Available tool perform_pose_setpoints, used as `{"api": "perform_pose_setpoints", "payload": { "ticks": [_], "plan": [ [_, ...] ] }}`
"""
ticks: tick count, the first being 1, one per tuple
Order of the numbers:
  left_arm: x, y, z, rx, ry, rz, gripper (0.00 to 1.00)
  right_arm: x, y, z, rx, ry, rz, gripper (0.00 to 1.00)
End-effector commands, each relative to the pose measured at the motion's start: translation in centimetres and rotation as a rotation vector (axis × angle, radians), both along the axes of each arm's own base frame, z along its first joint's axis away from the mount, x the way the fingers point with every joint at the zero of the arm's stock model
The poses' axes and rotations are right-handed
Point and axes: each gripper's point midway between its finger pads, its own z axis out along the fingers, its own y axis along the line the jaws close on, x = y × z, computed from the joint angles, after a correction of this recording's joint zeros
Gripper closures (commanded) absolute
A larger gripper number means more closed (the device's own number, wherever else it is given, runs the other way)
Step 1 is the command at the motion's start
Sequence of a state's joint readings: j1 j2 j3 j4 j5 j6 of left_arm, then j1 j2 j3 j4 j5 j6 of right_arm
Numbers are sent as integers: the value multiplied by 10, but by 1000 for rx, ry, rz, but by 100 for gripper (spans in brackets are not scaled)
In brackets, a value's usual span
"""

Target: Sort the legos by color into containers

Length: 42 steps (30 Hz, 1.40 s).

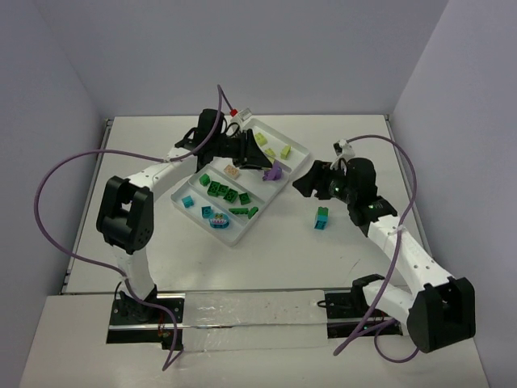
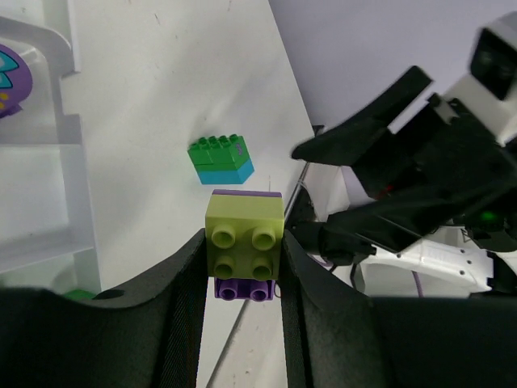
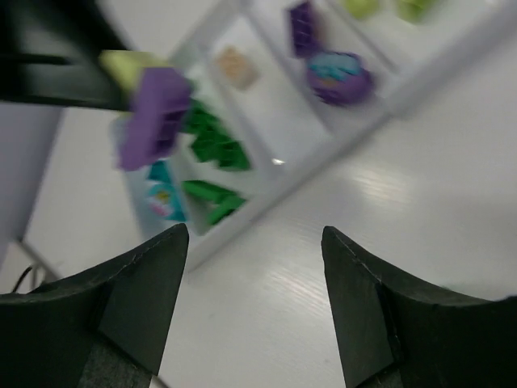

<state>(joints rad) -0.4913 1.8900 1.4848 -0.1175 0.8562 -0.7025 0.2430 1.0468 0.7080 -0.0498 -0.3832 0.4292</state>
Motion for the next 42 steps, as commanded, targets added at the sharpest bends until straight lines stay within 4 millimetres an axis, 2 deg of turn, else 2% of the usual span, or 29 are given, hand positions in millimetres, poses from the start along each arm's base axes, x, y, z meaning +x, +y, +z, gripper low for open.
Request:
{"api": "perform_pose_setpoints", "payload": {
  "ticks": [1, 6, 10, 18, 24, 28, 31, 35, 37, 42],
  "plan": [
    [-8, -1, 49, -138, -91, -65, 100, -21, 51, 61, 125, -148, 302, 23],
    [15, 2, 48, -83, -92, 88, 100, 1, 55, 61, 94, -98, 179, 19],
    [21, 7, 44, -25, -79, 170, 100, 8, 67, 60, 86, -63, 137, 18],
    [19, 9, 48, 1, -94, 198, 100, 33, 81, 46, 67, 5, 81, 21],
    [17, 9, 47, 6, -97, 196, 100, 48, 91, 39, 77, 20, 51, 29],
    [17, 11, 48, 14, -103, 199, 100, 56, 99, 41, 89, 8, 59, 43],
    [16, 12, 47, 28, -107, 198, 100, 59, 102, 43, 98, -2, 55, 74],
    [16, 14, 41, 48, -104, 197, 100, 60, 101, 42, 96, -8, 49, 97],
    [16, 15, 39, 53, -101, 199, 100, 61, 103, 39, 91, -4, 54, 100],
    [23, 24, 35, 66, -97, 224, 100, 63, 101, 27, 69, 18, 45, 100]
  ]
}}
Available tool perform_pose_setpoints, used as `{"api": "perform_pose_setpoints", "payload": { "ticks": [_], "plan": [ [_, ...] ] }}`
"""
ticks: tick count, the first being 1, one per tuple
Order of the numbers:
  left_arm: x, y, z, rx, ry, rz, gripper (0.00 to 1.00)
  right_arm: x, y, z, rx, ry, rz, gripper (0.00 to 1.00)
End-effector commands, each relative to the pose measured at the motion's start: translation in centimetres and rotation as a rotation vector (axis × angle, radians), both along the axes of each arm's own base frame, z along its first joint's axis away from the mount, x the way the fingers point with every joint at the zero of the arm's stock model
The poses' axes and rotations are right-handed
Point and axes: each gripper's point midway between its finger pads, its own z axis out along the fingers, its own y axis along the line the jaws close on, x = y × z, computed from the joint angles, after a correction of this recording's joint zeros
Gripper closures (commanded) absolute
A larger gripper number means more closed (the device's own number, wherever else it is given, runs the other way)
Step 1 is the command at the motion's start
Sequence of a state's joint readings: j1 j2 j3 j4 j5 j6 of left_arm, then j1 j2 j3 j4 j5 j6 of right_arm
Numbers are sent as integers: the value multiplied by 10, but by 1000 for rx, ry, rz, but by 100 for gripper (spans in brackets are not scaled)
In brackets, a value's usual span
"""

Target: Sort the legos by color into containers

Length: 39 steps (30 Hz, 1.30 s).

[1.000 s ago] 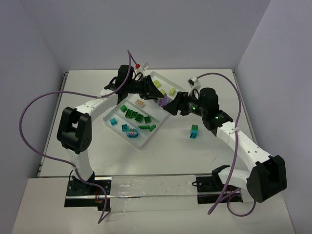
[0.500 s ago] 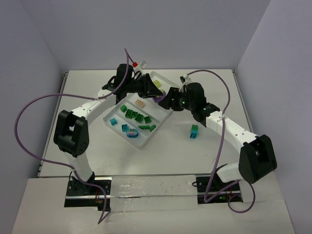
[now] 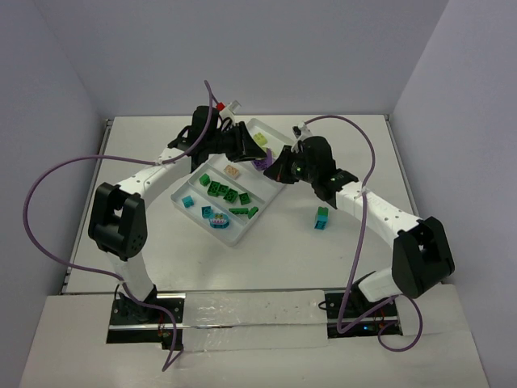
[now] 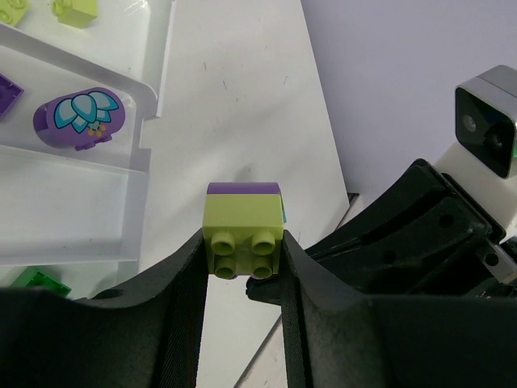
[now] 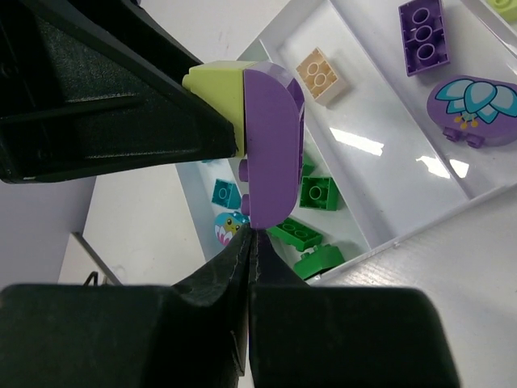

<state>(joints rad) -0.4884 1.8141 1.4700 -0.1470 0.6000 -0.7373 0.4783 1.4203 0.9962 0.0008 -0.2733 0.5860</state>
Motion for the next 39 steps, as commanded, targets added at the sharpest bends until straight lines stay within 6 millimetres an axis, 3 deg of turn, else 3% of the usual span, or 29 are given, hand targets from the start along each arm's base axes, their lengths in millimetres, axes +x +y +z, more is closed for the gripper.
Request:
{"api": "perform_pose_setpoints", "payload": {
  "ticks": [1, 3, 7, 8, 9, 12, 24, 28, 32, 36, 39],
  "plan": [
    [-5, 9, 26, -11, -45, -15, 100, 21, 2, 21, 12, -91, -34, 100],
    [-4, 12, 25, -7, -45, -10, 100, 20, 5, 21, 12, -89, -19, 100],
    [-2, 17, 24, -1, -47, -2, 100, 18, 4, 16, -20, -78, -5, 62],
    [-2, 17, 24, -1, -47, -2, 100, 18, 4, 17, -22, -81, -6, 60],
    [-2, 17, 24, 0, -47, -2, 100, 18, 2, 17, -31, -87, -14, 51],
    [-2, 17, 24, -2, -45, -5, 100, 20, 1, 20, -45, -104, -14, 43],
    [4, 24, 9, 29, -23, 26, 100, 25, 3, 16, -75, -95, -10, 43],
    [10, 32, 1, 61, -15, 68, 100, 24, 0, -3, -107, -48, -14, 46],
    [16, 44, -17, 156, 9, 122, 100, 22, -4, -19, -133, -15, -30, 40],
    [31, 52, -31, 223, 8, 183, 100, 23, -12, -27, -167, -1, -57, 35],
    [56, 52, -41, 280, 6, 235, 100, 22, -20, -28, -188, -8, -84, 34]
  ]
}}
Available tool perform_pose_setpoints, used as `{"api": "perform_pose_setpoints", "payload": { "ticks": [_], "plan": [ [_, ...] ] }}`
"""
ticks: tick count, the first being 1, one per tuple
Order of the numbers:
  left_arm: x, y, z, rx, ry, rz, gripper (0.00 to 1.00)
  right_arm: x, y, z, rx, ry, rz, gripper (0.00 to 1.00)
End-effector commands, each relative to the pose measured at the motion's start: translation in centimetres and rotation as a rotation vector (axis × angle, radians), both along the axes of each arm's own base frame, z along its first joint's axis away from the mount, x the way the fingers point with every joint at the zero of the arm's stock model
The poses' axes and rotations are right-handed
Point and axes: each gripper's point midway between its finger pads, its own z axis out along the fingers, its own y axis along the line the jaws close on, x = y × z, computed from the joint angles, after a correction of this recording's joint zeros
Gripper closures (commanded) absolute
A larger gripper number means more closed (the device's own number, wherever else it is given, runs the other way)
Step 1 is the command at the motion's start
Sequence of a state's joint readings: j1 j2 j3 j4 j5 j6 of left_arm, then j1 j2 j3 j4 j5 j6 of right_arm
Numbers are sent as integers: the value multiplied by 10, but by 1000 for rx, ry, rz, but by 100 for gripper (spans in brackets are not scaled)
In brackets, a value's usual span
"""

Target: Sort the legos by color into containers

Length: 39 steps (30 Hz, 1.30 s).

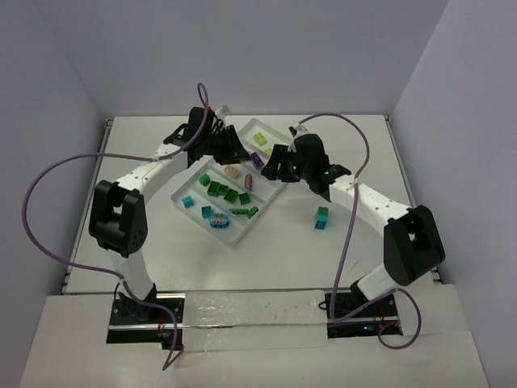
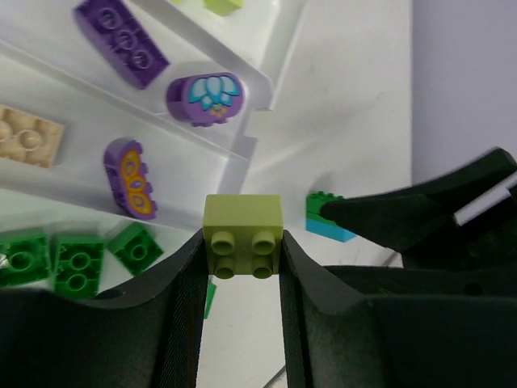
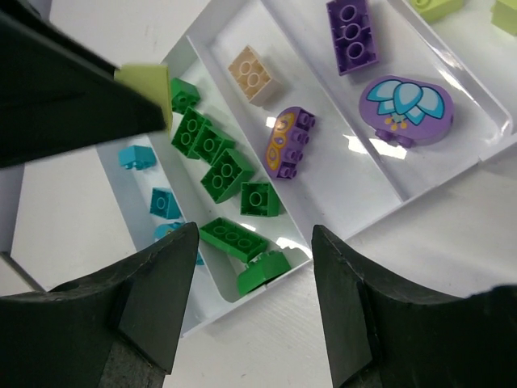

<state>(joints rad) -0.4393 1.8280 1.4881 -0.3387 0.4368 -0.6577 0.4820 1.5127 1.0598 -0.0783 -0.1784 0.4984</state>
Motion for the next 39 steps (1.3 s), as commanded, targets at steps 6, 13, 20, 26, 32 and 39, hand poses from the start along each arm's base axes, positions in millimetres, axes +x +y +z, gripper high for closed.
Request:
{"api": "perform_pose_setpoints", "payload": {
  "ticks": [6, 13, 20, 26, 32, 39],
  "plan": [
    [80, -6, -10, 105, -67, 122, 100, -8, -31, 0, -82, -42, -95, 34],
    [139, -30, -18, 74, -122, 157, 100, -34, -50, 1, -76, -50, -133, 34],
    [178, -60, -20, -59, -196, 127, 99, -52, -69, -6, -84, -54, -182, 33],
    [194, -71, -32, -126, -214, 141, 89, -53, -69, -13, -92, -35, -175, 33],
    [193, -84, -33, -171, -221, 103, 53, -53, -70, -22, -106, -14, -170, 33],
    [185, -87, -13, -161, -252, 77, 30, -52, -71, -24, -104, -13, -175, 33]
  ]
}}
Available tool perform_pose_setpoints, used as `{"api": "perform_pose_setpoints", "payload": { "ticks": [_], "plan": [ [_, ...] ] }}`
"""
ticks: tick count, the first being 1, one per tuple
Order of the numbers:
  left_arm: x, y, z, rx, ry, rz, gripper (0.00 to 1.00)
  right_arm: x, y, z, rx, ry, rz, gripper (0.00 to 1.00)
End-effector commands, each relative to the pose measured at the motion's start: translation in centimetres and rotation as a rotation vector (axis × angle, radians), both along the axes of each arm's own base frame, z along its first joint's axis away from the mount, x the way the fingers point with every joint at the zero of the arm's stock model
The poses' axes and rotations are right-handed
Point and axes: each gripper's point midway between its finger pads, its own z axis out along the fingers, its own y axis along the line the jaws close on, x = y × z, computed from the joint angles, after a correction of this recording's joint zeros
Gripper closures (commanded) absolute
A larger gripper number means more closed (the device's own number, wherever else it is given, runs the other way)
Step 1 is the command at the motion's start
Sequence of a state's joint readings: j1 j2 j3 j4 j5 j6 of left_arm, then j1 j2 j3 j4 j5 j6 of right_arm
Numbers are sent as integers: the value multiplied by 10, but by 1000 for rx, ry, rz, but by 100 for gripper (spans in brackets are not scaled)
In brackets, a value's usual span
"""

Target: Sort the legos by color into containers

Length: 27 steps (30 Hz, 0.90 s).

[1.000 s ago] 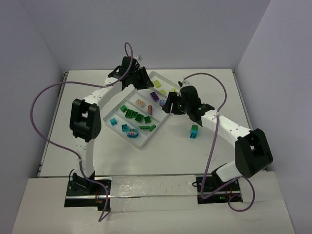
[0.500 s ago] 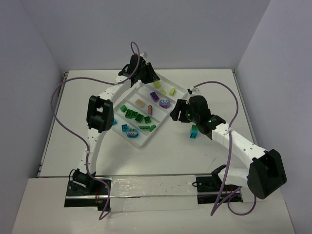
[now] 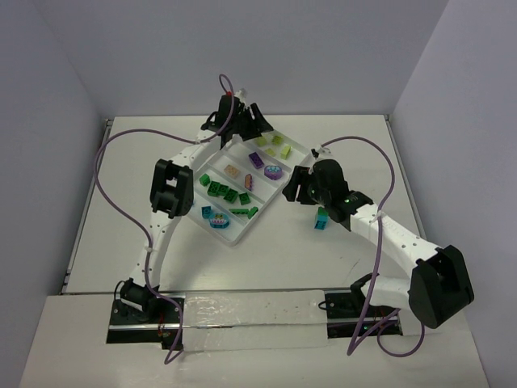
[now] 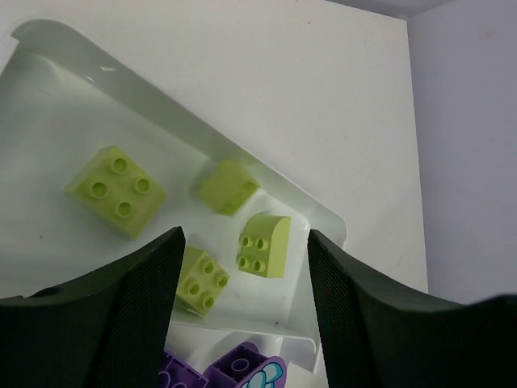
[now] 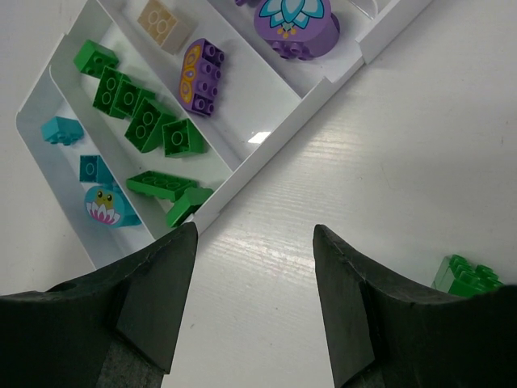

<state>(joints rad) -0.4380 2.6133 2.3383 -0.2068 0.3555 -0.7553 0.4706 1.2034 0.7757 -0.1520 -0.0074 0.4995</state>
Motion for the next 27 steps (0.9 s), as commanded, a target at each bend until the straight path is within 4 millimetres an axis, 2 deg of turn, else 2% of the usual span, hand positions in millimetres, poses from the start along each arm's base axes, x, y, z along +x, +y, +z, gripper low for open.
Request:
{"api": "perform_pose_setpoints", "payload": {
  "ticks": [1, 3, 5, 6, 7, 8, 9, 10, 11, 12, 13, 16, 22, 27],
  "plan": [
    [-2, -11, 67, -46, -132, -43, 29, 3, -4, 1, -2, -19, -17, 33],
    [-8, -7, 81, -26, -140, -44, 29, 2, -5, 2, 2, -25, -16, 33],
    [-18, 2, 92, 14, -145, -33, 33, 0, -5, 5, 7, -34, -15, 33],
    [-21, 4, 87, 30, -141, -37, 34, 0, -5, 5, 8, -34, -16, 33],
    [-33, 11, 74, 71, -110, -34, 36, -1, -6, 6, 12, -36, -18, 33],
    [-49, 21, 94, 107, -145, -21, 36, -2, -6, 7, 14, -41, -18, 33],
    [-57, 27, 92, 140, -140, -11, 36, -3, -7, 8, 14, -46, -18, 33],
    [-66, 31, 88, 176, -132, -4, 36, -3, -7, 9, 17, -48, -19, 33],
    [-81, 39, 70, 244, -98, 4, 36, -3, -7, 9, 20, -50, -19, 33],
    [-95, 43, 65, 302, -89, 11, 35, -4, -7, 9, 21, -51, -20, 33],
    [-106, 42, 65, 333, -90, 8, 35, -4, -7, 9, 23, -51, -21, 33],
    [-141, 40, 36, 450, -29, -26, 32, -8, -2, 8, 49, -45, 4, 34],
    [-159, 51, 7, 548, 11, 22, 39, -13, -3, 12, 62, -49, 7, 34],
    [-172, 54, -9, 575, 34, 32, 39, -17, -7, 16, 62, -61, -6, 35]
  ]
}}
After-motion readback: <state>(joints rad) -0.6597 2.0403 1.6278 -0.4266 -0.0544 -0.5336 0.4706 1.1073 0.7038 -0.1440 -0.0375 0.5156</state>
